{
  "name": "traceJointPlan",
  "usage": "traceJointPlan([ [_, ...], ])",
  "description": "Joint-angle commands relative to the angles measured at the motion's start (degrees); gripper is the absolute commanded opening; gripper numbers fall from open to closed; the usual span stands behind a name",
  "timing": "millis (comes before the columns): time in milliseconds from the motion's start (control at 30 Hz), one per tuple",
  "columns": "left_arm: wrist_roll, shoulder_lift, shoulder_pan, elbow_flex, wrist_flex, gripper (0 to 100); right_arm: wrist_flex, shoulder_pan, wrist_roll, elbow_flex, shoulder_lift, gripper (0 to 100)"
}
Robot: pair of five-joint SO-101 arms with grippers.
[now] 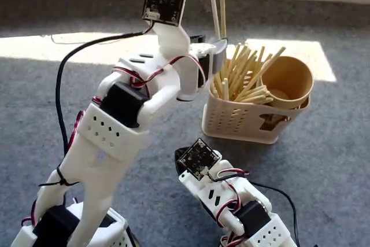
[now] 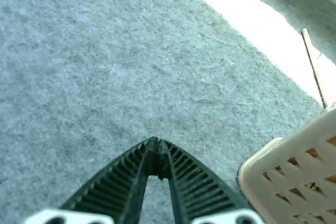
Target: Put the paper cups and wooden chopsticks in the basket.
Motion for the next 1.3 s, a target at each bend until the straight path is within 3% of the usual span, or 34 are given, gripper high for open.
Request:
traceJointPlan([
  [0,0.2,-0.9,-3.9,-5.1,2.6,15,-1.4,0.9,0.7,5.1,-0.9,0.6],
  [267,0.5,-0.9,-13.5,-6.5,4.7,15,-1.4,1.5,0.7,5.1,-0.9,0.6],
  [500,0.5,-0.2,-17.2,-3.6,4.1,15,-1.4,1.5,0.7,5.1,-0.9,0.6],
  [633,0.5,-0.3,-17.0,6.6,-4.7,15,-1.4,1.5,0.7,5.1,-0.9,0.6],
  [833,0.5,-0.3,-17.4,22.8,-26.3,15,-1.2,1.6,0.6,4.7,-0.9,0.6],
  [967,0.6,-0.2,-17.3,29.4,-36.0,15,-1.0,2.8,0.5,4.6,-0.9,0.6],
  [1100,0.8,0.9,-17.4,30.5,-37.5,15,-0.9,5.1,0.5,4.6,-1.0,0.6],
  [1267,5.2,11.5,-18.7,24.3,-37.4,15,4.4,5.0,0.4,2.2,-1.0,0.6],
])
